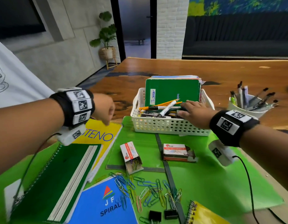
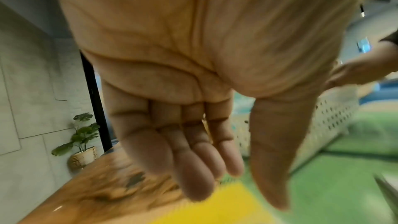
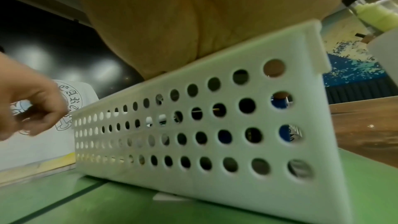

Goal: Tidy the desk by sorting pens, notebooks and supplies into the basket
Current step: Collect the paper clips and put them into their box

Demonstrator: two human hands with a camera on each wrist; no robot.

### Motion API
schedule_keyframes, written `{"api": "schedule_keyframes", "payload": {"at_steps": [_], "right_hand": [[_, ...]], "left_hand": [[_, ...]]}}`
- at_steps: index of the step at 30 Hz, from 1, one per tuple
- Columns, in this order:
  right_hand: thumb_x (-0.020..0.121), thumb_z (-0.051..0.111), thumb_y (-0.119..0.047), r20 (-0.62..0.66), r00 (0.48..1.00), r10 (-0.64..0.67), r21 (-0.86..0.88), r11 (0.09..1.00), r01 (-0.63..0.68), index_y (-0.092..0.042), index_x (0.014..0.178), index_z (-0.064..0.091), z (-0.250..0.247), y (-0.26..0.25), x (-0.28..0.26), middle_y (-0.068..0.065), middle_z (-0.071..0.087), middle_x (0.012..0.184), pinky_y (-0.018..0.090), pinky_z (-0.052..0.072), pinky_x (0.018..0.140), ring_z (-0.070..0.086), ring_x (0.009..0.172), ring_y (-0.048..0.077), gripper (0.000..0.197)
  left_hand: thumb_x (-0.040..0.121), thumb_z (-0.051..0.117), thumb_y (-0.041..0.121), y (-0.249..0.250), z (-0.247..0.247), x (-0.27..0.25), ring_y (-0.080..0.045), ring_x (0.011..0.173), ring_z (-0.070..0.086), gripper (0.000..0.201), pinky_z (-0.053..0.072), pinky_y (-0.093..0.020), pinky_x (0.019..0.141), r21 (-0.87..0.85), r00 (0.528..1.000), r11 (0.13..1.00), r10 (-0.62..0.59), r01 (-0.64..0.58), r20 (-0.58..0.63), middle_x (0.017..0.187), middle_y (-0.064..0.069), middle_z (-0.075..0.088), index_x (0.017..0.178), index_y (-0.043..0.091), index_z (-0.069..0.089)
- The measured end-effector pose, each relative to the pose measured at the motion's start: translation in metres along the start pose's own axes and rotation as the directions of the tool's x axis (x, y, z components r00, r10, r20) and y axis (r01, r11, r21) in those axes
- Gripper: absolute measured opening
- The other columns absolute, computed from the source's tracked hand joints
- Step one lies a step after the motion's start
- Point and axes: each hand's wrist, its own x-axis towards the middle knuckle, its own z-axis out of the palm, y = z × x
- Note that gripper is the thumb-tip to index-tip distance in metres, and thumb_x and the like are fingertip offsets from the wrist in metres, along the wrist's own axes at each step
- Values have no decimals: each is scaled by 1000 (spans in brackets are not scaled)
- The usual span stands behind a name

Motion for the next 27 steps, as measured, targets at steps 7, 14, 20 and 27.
{"api": "schedule_keyframes", "payload": {"at_steps": [7,14,20,27], "right_hand": [[101,27,-59,-39,999,13,0,1000,-13,-29,152,28,2,-5,-4,1,24,163,56,26,117,23,149,28,59],[103,27,-58,-22,1000,21,-8,1000,-22,-28,154,25,-1,-7,-7,1,18,166,57,21,119,17,152,27,60],[103,26,-58,-26,999,26,-21,999,-26,-28,156,22,-3,-8,-9,1,16,167,54,20,120,16,153,27,62],[102,21,-61,51,999,-4,-66,998,7,-27,157,18,-5,-5,-1,6,11,168,53,16,122,12,154,30,66]], "left_hand": [[50,92,57,-32,77,-39,-11,76,57,86,49,-25,64,34,910,999,-29,16,413,92,12,55,118,38,42],[54,92,53,-37,86,-49,-12,84,54,71,43,-23,62,-68,942,997,-4,29,335,97,10,54,106,34,47],[64,91,39,-45,85,-57,-6,93,69,43,55,-21,79,-333,931,943,138,-20,337,101,11,73,100,31,69],[84,76,8,-66,-4,-77,-15,89,73,28,57,-28,78,-547,880,836,291,-42,377,102,-1,77,109,17,68]]}}
